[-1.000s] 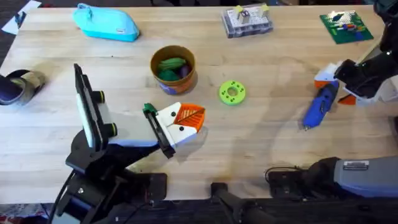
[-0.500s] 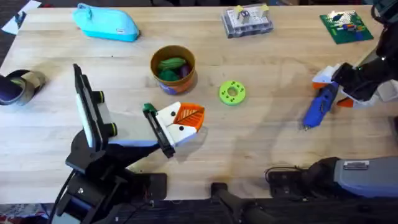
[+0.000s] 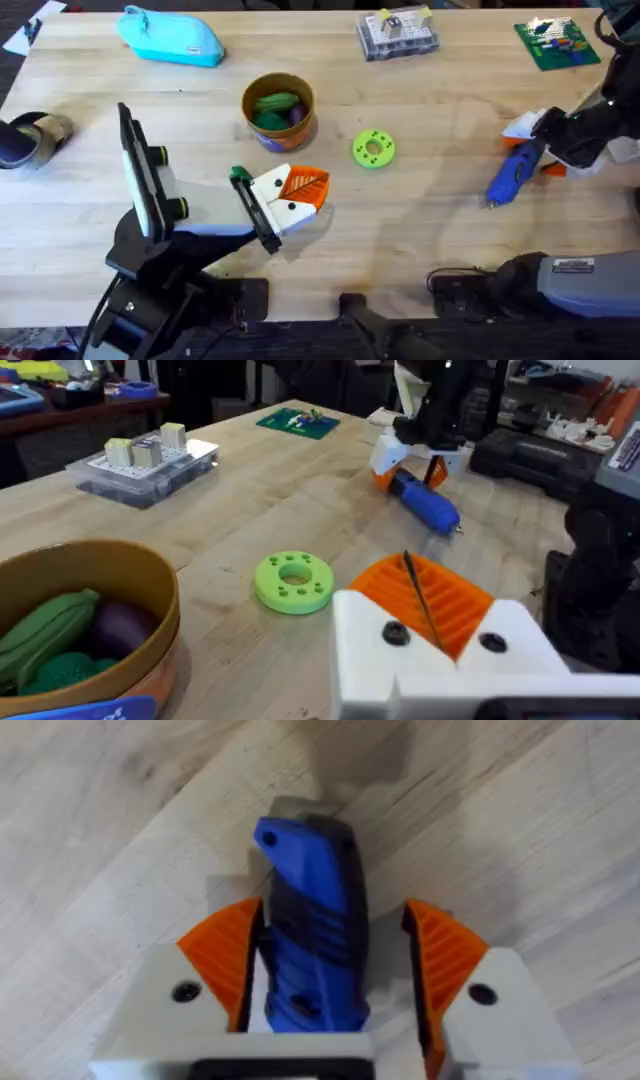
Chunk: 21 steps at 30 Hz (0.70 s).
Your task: Pick up the gripper from the table and insert it into the empty holder that is missing its gripper. Then pick up a screw, insert it into the mounting hole, and use the screwdriver to tighten it. Finally, clean up the table by picking up the vegetable and placing it into the bucket.
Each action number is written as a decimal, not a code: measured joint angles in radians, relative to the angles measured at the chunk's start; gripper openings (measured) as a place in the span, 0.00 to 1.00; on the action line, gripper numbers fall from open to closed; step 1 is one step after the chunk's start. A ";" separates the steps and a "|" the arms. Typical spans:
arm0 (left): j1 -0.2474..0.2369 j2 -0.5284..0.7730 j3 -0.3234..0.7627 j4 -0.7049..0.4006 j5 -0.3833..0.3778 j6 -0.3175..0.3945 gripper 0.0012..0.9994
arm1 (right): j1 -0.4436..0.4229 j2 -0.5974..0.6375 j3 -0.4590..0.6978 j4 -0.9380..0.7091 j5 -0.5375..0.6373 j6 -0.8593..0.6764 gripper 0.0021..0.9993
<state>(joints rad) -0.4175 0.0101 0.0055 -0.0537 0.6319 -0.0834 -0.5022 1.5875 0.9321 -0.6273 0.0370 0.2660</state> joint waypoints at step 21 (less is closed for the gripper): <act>0.000 0.000 0.000 0.000 0.000 0.000 0.02 | -0.027 -0.026 -0.054 0.062 0.056 0.009 0.07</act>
<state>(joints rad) -0.4175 0.0101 0.0055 -0.0536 0.6315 -0.0834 -0.5297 1.5620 0.8783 -0.5657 0.0928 0.2751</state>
